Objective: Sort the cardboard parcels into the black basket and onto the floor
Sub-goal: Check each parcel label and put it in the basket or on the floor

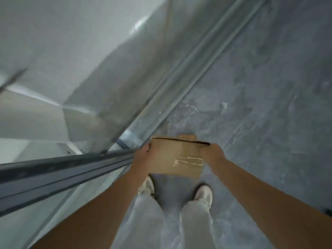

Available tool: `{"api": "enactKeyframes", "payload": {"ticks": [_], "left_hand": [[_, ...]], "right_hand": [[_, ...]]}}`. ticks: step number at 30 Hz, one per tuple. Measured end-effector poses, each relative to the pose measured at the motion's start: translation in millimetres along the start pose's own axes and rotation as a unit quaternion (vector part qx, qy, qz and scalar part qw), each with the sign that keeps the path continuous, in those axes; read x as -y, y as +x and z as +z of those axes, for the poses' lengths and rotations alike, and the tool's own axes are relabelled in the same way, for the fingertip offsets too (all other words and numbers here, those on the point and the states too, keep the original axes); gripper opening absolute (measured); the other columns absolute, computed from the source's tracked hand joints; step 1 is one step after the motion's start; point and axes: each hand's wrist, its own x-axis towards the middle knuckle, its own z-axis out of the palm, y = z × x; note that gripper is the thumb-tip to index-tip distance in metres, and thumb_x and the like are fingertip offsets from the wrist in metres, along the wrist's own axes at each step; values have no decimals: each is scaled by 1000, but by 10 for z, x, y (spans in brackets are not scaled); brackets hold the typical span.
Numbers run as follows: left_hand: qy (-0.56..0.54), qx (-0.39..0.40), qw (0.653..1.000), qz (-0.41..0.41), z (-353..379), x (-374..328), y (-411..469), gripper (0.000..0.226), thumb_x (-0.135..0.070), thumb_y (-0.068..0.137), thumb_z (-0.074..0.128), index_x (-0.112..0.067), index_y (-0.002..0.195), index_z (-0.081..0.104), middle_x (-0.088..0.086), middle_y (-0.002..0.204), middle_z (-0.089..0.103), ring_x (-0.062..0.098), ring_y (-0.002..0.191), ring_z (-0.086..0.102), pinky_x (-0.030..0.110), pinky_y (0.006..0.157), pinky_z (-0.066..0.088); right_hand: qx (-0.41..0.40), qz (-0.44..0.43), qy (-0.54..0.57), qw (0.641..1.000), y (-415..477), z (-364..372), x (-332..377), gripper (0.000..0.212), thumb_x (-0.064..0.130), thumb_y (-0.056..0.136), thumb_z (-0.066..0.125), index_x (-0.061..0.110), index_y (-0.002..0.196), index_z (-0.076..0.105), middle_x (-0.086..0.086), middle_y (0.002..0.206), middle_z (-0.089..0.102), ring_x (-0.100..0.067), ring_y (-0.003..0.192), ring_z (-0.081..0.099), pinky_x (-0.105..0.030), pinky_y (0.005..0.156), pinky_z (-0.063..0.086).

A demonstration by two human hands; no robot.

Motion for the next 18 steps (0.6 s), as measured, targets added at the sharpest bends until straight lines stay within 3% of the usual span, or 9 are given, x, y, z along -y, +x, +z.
{"api": "enactKeyframes", "payload": {"ticks": [2,4,6,9,12,14,18], "left_hand": [[-13,-2,1000,18,-181,-547,-517,19,-21,100,45,-13,87,57,14,89,59,27,80,57,39,80,48],[-5,-26,999,42,-393,-1024,-1059,19,-21,99,41,-13,88,54,14,92,57,24,79,54,36,78,44],[-33,-22,995,92,-539,-1385,-1559,19,-24,98,42,-14,93,58,21,102,60,28,89,56,37,77,43],[-45,-27,989,136,-739,-1633,-2181,26,-27,96,46,-13,112,61,13,110,59,26,104,56,36,87,44],[-116,-11,982,149,-904,-1585,-2595,26,-31,85,52,-22,104,66,5,96,65,25,96,64,44,86,51],[-129,-3,980,151,-1005,-1341,-2816,21,-24,91,50,-28,99,68,-4,84,64,15,82,64,37,80,52],[-177,-20,972,151,-1193,-546,-3228,23,-44,93,55,-49,80,73,-8,95,72,17,97,68,39,96,51]], "right_hand": [[-16,-57,4,998,-359,-570,201,33,7,96,48,-9,123,58,-27,119,62,-39,116,58,-39,94,46],[-30,-101,-21,994,-748,-1125,369,29,6,95,49,-10,115,62,-25,111,65,-39,109,62,-42,93,50],[-52,-130,-16,990,-1215,-1544,411,27,13,94,52,-7,109,63,-22,106,67,-38,102,66,-46,92,53],[-84,-178,10,980,-1925,-1956,418,32,27,96,51,-2,98,64,-17,92,67,-36,90,68,-47,89,56],[-87,-177,23,980,-2305,-2102,344,41,36,97,48,-1,95,65,-19,87,69,-33,83,69,-44,85,58],[-55,-190,39,979,-2525,-2040,260,40,42,95,49,4,94,63,-18,92,66,-34,88,68,-45,85,58],[-24,-209,65,975,-2953,-1600,-11,48,49,95,49,5,102,65,-20,100,67,-35,94,69,-51,88,56]]}}
